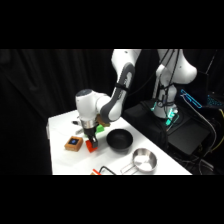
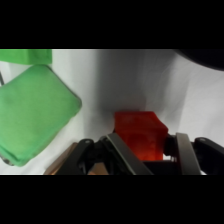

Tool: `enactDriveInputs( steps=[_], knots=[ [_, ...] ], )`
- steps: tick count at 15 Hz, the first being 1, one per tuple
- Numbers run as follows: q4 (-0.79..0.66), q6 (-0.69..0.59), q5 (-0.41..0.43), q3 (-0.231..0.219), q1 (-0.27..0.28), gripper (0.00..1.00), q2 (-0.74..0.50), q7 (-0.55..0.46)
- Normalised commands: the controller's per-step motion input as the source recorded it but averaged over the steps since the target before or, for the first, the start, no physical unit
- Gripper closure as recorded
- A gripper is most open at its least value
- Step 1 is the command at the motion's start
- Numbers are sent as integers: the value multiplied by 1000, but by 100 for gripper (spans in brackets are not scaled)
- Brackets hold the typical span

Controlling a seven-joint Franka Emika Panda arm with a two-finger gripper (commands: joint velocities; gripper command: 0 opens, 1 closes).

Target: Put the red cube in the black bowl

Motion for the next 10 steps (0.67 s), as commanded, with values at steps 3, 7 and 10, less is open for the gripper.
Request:
enactDriveInputs(
  steps=[3,7,10],
  knots=[
    [-139,-356,28,-28,72,74,-418,90],
    [-187,-411,6,-17,76,74,-448,58],
    [-279,-228,-39,-27,89,74,-452,96]
  ],
)
